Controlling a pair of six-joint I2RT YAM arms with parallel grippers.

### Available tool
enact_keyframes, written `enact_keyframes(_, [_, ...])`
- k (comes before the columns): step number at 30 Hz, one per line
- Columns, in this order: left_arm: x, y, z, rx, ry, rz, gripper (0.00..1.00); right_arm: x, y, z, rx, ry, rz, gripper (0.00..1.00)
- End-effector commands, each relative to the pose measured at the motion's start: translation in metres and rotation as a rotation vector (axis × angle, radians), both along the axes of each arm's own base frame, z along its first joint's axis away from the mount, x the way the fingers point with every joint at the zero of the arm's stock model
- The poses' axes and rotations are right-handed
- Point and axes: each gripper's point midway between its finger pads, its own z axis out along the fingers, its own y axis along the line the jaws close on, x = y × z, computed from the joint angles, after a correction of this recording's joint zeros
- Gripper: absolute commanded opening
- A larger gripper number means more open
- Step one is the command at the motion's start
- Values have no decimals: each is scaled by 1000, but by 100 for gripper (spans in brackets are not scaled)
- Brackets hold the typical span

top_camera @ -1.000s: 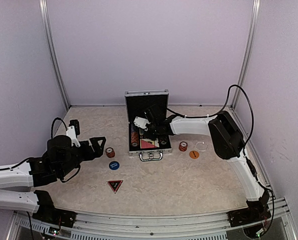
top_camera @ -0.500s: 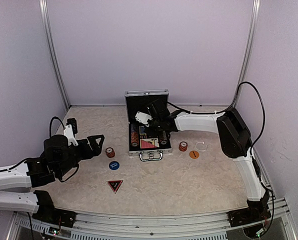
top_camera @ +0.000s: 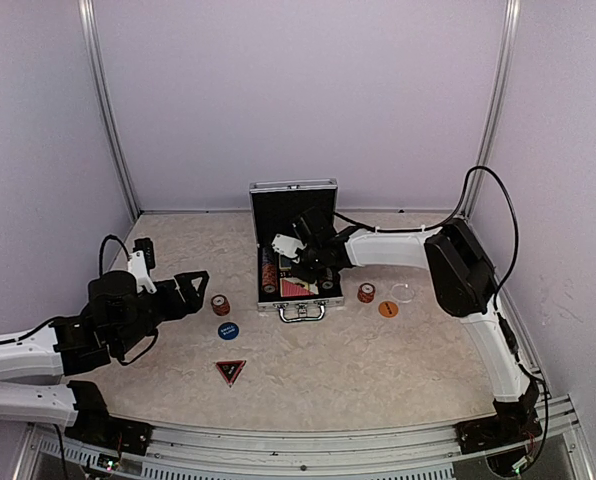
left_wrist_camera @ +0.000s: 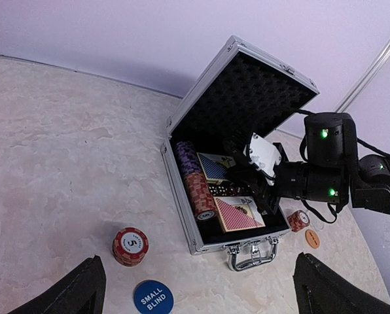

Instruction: Pack up texas hold em set

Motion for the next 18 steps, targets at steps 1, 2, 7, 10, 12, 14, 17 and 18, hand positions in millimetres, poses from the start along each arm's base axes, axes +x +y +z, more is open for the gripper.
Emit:
enact_keyframes(1, [0, 2, -5, 0, 6, 0, 99, -4, -7, 16, 30, 30, -26, 10])
enact_keyframes(2, [0, 2, -4, -2, 6, 1, 99, -4, -6, 29, 56, 27, -35, 11])
enact_keyframes(7, [-1, 5, -2, -7, 0, 11, 99, -31, 1, 126, 282, 94, -110, 22])
enact_keyframes(10, [-1, 6, -1, -7, -2, 17, 99, -69, -1, 187, 477, 178, -121, 39])
enact_keyframes(12, [0, 5, 0, -10, -5, 16, 99, -104, -5, 228, 633, 278, -96, 56])
enact_keyframes(14, [2, 2, 1, -11, -4, 12, 99, -129, -10, 253, 744, 361, -81, 73])
enact_keyframes(17, [4, -2, 1, -14, -1, 7, 99, -162, -14, 278, 864, 458, -63, 99])
enact_keyframes(18, [5, -4, 1, -13, 1, 5, 99, -172, -14, 284, 890, 480, -57, 100])
